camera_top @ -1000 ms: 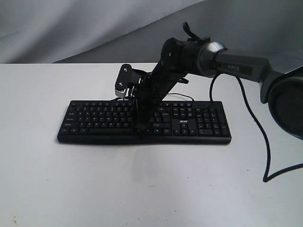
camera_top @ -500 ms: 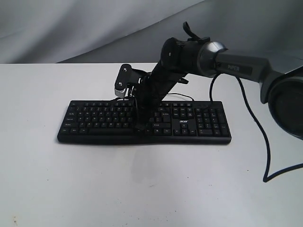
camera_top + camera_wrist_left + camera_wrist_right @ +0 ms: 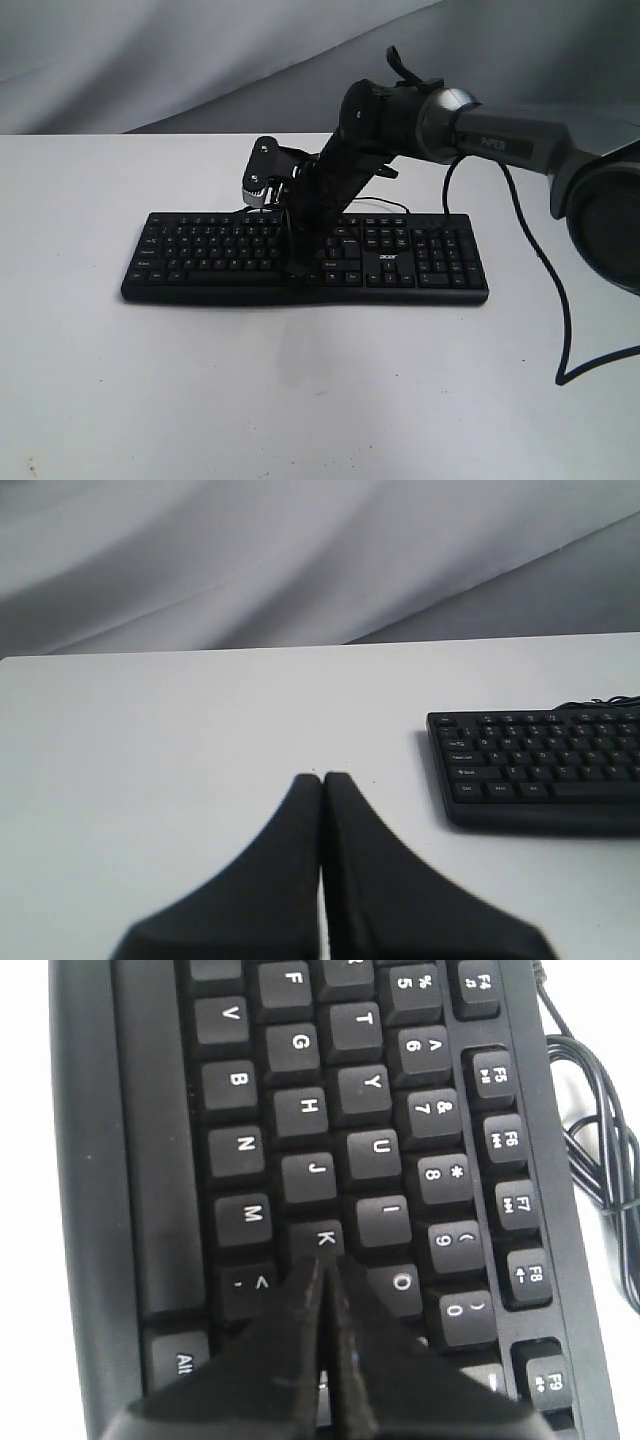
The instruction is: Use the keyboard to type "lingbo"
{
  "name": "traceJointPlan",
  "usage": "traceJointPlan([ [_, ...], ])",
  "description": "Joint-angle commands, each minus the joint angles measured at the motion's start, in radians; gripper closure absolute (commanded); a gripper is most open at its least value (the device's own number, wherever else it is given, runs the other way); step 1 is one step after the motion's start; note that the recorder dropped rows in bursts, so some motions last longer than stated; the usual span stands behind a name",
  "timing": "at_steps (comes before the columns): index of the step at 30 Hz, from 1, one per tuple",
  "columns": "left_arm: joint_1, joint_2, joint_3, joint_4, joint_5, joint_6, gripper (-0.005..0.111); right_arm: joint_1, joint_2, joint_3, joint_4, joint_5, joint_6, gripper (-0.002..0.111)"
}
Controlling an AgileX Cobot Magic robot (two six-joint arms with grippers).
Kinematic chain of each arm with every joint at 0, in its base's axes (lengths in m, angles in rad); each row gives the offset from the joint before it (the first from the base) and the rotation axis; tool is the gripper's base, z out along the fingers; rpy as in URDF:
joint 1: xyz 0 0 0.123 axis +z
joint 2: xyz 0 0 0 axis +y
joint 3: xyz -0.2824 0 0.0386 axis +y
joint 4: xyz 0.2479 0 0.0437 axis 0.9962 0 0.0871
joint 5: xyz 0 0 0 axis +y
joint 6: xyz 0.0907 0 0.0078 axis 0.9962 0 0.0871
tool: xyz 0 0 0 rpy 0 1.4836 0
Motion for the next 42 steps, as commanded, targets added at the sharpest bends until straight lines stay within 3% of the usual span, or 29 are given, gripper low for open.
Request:
traceJointPlan([
  [1,0.002,-0.003,0.004,-0.008,-0.005,-0.004,0.106,-0.002,-0.002,-0.002,0.01,0.004,0.001,0.108],
  [42,0.002,-0.003,0.004,-0.008,-0.005,-0.004,0.106,0.019,-0.02,-0.018,0.018,-0.063,-0.001,0.108],
])
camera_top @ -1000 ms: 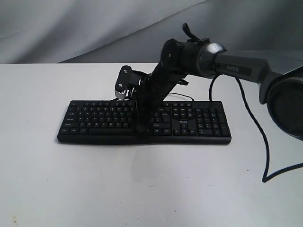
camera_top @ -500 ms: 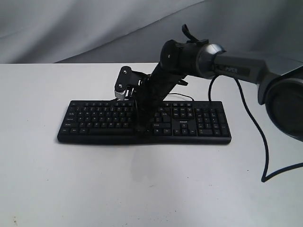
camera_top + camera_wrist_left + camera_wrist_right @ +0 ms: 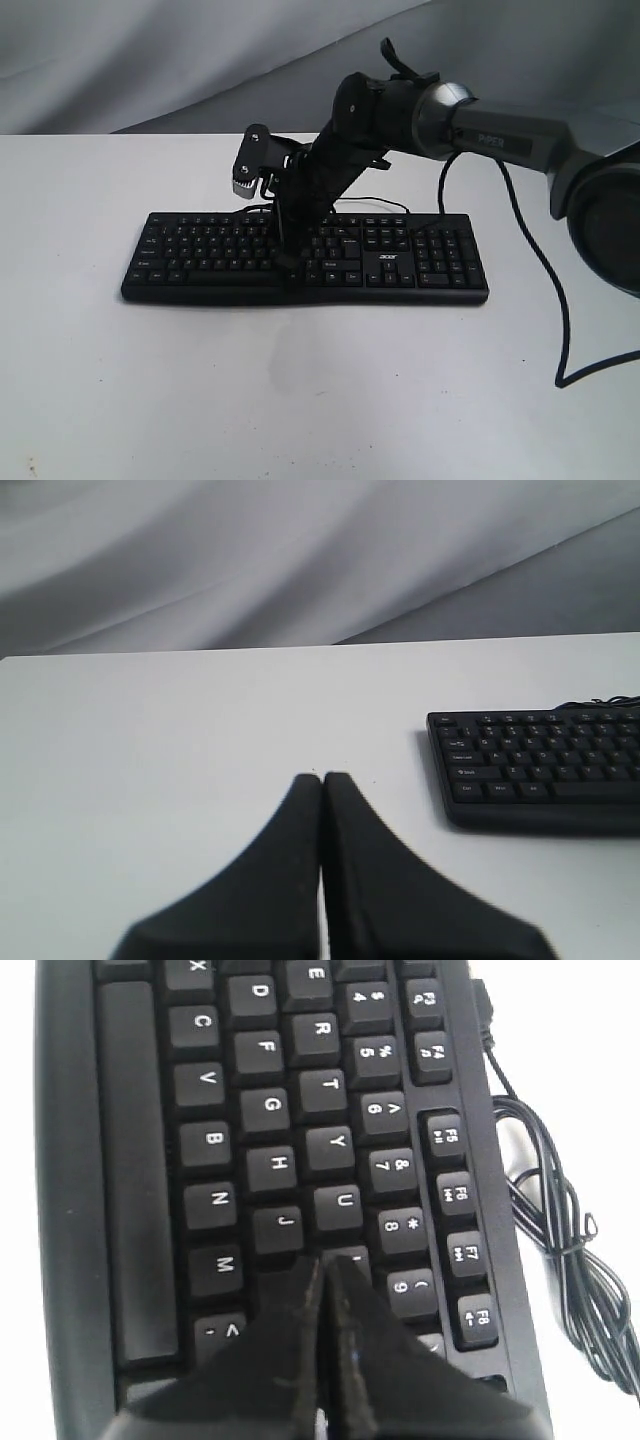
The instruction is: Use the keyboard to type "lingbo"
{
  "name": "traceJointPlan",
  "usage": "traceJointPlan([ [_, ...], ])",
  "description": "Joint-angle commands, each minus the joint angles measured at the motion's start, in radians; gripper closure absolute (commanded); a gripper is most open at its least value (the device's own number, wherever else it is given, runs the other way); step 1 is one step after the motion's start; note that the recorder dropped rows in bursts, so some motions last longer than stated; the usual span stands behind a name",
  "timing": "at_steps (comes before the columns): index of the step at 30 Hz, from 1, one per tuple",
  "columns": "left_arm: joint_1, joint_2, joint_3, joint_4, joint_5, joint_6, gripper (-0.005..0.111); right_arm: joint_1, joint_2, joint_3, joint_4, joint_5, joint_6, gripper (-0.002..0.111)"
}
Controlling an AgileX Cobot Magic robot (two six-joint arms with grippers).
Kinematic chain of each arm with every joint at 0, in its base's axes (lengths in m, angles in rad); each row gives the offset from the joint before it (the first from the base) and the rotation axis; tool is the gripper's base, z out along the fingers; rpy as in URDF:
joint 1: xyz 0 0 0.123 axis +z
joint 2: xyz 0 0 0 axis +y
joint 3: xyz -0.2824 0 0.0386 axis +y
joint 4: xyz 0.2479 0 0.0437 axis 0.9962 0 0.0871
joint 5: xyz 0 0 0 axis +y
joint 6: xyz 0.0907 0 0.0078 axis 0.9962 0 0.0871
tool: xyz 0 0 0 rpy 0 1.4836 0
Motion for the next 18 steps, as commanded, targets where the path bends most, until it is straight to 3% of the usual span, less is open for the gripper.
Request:
traceJointPlan([
  [1,0.002,-0.003,0.004,-0.008,-0.005,-0.004,0.106,0.002,-0.01,-0.006,0.02,-0.026,-0.003,0.108],
  [10,0.002,-0.003,0.004,-0.008,-0.005,-0.004,0.106,0.002,0.055,-0.137,-0.006,0.083,0.033,0.108],
  [18,0.002,-0.003,0.004,-0.008,-0.005,-0.004,0.106,0.002,0.061,-0.145,-0.008,0.08,0.041,0.108],
])
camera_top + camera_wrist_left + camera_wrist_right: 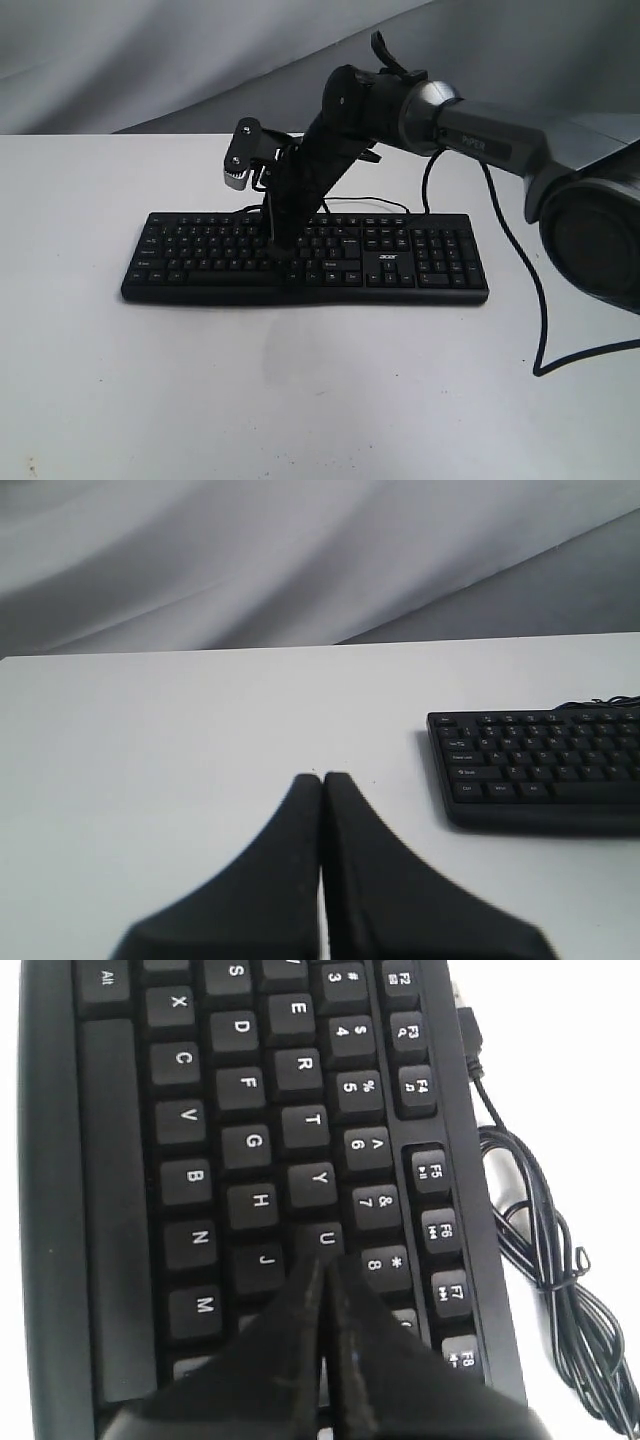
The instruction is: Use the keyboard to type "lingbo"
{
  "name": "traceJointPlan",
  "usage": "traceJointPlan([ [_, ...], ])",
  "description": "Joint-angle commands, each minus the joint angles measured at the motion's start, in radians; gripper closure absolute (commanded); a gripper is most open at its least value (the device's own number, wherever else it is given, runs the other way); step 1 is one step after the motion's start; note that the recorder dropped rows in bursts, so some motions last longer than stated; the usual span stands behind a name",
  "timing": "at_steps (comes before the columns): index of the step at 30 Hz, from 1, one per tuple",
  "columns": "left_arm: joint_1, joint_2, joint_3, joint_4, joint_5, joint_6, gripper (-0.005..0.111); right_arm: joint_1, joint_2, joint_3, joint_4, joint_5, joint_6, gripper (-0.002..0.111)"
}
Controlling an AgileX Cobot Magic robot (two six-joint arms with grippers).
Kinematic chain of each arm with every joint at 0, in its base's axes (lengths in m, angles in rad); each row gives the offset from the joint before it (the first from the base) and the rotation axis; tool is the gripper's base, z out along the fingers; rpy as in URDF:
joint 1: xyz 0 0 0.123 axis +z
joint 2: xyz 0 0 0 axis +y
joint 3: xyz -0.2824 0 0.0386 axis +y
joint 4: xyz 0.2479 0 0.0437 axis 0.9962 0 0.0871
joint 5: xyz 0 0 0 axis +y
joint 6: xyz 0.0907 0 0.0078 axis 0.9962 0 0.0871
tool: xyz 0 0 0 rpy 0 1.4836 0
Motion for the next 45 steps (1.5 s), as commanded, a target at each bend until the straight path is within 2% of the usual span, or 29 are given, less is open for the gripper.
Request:
traceJointPlan([
  [1,0.002,-0.003,0.004,-0.008,-0.005,-0.004,0.106,0.002,0.004,-0.009,0.001,0.001,0.004,0.108],
  [45,0.002,-0.003,0.004,-0.008,-0.005,-0.004,0.106,0.0,0.053,-0.009,0.015,-0.04,-0.018,0.108],
])
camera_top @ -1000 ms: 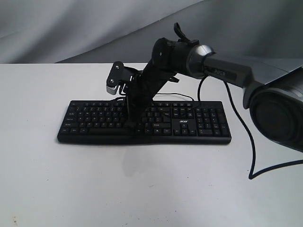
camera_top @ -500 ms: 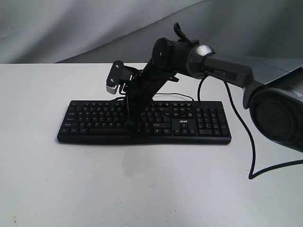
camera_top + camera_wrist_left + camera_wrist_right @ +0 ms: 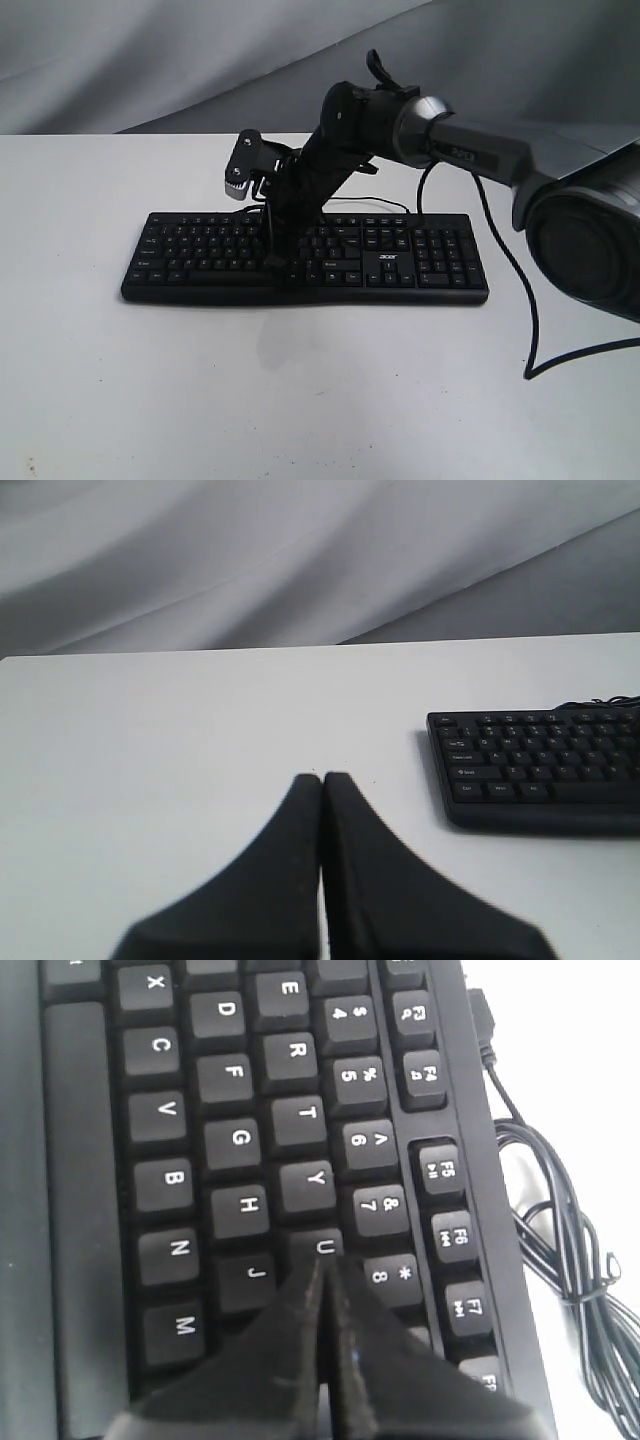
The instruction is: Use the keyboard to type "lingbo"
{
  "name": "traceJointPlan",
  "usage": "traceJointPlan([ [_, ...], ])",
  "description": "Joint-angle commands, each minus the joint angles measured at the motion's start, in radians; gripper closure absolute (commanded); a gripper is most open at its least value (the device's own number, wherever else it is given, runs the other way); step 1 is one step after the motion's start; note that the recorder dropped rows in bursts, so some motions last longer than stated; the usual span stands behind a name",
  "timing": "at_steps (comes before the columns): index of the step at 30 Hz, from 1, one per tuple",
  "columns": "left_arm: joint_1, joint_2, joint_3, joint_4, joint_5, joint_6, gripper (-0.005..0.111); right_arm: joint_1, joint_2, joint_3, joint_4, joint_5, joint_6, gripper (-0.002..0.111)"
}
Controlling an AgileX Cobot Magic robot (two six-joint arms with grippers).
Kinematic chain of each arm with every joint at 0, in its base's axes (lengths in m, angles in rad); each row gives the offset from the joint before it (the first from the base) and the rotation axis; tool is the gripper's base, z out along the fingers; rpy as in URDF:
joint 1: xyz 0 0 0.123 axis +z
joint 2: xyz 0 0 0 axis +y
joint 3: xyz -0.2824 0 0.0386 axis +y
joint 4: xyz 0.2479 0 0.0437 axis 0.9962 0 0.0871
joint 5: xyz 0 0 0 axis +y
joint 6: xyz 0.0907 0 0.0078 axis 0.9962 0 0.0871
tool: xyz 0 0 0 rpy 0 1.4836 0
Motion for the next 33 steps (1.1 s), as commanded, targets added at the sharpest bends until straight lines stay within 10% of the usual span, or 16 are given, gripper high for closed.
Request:
traceJointPlan([
  [1,0.002,-0.003,0.004,-0.008,-0.005,-0.004,0.106,0.0,0.012,-0.006,-0.002,-0.01,-0.012,0.108],
  [33,0.002,-0.003,0.004,-0.008,-0.005,-0.004,0.106,0.067,-0.039,-0.006,0.006,0.055,0.026,0.108],
])
